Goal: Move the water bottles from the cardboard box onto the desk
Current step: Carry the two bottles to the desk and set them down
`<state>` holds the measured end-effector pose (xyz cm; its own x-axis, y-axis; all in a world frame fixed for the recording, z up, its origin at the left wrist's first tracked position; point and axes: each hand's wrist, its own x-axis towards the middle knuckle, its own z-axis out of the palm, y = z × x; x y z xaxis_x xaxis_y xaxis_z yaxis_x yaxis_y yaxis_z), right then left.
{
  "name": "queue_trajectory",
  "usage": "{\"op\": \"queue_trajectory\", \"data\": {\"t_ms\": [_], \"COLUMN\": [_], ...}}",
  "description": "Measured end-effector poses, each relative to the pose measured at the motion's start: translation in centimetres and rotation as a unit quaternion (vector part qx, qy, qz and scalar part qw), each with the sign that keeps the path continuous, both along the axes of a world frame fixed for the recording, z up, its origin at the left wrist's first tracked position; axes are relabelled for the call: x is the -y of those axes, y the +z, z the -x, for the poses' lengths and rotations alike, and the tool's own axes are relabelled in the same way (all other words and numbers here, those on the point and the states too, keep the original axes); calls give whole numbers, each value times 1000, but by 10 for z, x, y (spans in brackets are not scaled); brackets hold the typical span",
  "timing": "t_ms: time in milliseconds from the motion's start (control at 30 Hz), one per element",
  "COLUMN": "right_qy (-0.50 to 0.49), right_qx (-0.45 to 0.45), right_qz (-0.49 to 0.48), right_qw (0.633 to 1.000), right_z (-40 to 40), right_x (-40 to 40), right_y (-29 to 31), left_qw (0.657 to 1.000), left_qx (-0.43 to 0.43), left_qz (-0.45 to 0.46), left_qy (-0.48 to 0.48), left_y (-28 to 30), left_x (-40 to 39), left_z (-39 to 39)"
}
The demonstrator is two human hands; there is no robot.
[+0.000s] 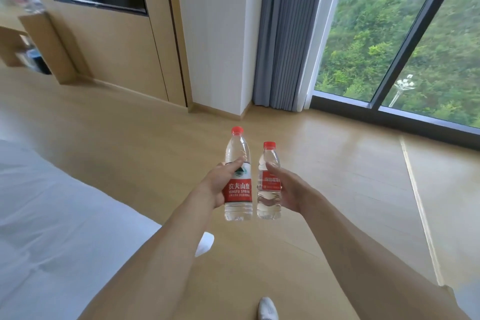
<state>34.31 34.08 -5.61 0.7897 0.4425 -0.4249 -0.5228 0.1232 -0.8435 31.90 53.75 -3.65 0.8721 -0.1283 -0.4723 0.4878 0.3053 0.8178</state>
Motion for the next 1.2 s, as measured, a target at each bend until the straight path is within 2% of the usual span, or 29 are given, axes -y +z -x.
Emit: {"op": "queue_trajectory", "data": {"t_ms": [333,700,933,1200], "right_qy": [56,118,103,113], "right_qx": [-55,-63,-44,-47], "right_qz": [28,8,52,82], "right_qw": [996,991,992,989], "right_z": [-183,-311,-414,-525], "right_x": [1,-47,-111,-228], "right_y": [11,-6,-12,-1], "left_qw": [993,990,991,986], "left_qx": [-20,-38,-25,-31], "left_qz": [4,21,35,30], "left_qy": [116,131,126,160], "left_y": [8,-10,-31,-23], "left_x": [5,-41,-102,-216], "left_z": [-145,-254,-355,-463]}}
